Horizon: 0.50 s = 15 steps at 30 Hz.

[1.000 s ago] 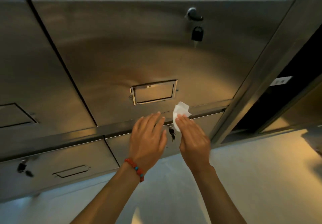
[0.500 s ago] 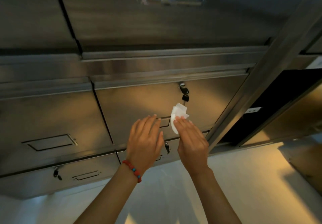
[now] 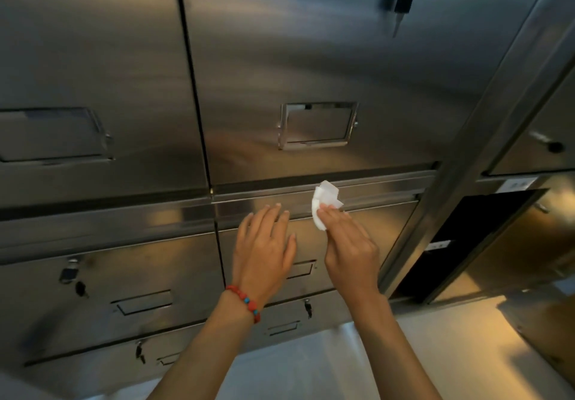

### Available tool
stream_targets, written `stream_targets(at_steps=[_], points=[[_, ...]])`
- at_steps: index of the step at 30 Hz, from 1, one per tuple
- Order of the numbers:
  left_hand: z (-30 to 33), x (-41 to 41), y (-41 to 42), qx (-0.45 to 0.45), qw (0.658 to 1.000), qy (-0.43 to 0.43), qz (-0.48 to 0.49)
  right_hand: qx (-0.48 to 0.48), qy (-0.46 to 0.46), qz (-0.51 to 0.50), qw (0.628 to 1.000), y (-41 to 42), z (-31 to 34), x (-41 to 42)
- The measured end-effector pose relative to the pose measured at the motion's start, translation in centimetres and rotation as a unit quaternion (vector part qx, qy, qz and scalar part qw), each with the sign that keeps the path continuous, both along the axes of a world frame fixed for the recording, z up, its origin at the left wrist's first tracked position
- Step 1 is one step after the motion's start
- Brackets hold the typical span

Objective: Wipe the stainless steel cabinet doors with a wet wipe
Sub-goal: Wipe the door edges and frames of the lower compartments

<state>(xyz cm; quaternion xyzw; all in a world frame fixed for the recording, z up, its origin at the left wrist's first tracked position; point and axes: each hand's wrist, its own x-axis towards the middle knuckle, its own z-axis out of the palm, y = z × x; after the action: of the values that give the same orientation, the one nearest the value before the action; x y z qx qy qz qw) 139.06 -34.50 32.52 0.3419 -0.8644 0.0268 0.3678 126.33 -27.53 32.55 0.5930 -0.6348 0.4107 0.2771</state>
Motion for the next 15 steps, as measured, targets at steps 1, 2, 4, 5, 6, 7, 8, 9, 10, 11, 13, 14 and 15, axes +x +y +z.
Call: stream_targets(at_steps=[1, 2, 4, 5, 6, 7, 8, 9, 10, 11, 13, 14, 15], points=[[0.9, 0.3, -0.2, -0.004, 1.0, 0.003, 0.002, -0.001, 0.0, 0.003, 1.0, -0.2, 0.9, 0.3], [1.9, 0.7, -0.5, -0.008, 1.0, 0.006, 0.005, -0.001, 0.002, 0.007, 1.0, -0.3, 1.7, 0.7], [3.5, 1.3, -0.9, -0.012, 1.0, 0.01, 0.008, -0.002, 0.006, 0.017, 1.0, -0.7, 3.1, 1.4], [4.3, 1.7, -1.1, -0.015, 1.0, 0.014, 0.011, -0.002, 0.008, 0.022, 1.0, -0.9, 3.7, 1.8], [4.9, 2.0, -1.4, -0.018, 1.0, 0.018, 0.013, -0.001, 0.009, 0.026, 1.0, -1.2, 4.4, 2.2], [5.5, 2.3, -1.6, -0.023, 0.999, 0.021, 0.017, 0.0, 0.009, 0.03, 1.0, -1.4, 5.0, 2.5], [6.0, 2.7, -1.9, -0.024, 0.999, 0.019, 0.022, 0.002, 0.008, 0.033, 0.999, -1.7, 5.6, 2.9], [6.5, 3.0, -2.1, -0.022, 0.999, 0.012, 0.026, 0.003, 0.008, 0.035, 0.999, -1.8, 6.1, 3.2], [7.0, 3.4, -2.3, -0.019, 0.999, 0.006, 0.029, 0.004, 0.01, 0.036, 0.999, -2.0, 6.6, 3.6], [7.5, 3.9, -2.5, -0.016, 0.999, 0.002, 0.031, 0.004, 0.012, 0.036, 0.999, -2.1, 7.0, 3.9], [8.4, 4.8, -2.8, -0.016, 0.999, -0.008, 0.037, 0.004, 0.01, 0.034, 0.999, -2.4, 7.7, 4.4], [8.7, 5.3, -3.0, -0.019, 0.999, -0.012, 0.042, 0.006, 0.007, 0.035, 0.999, -2.5, 7.9, 4.7], [8.9, 5.8, -3.1, -0.024, 0.998, -0.016, 0.048, 0.009, 0.003, 0.038, 0.999, -2.6, 8.1, 5.0]])
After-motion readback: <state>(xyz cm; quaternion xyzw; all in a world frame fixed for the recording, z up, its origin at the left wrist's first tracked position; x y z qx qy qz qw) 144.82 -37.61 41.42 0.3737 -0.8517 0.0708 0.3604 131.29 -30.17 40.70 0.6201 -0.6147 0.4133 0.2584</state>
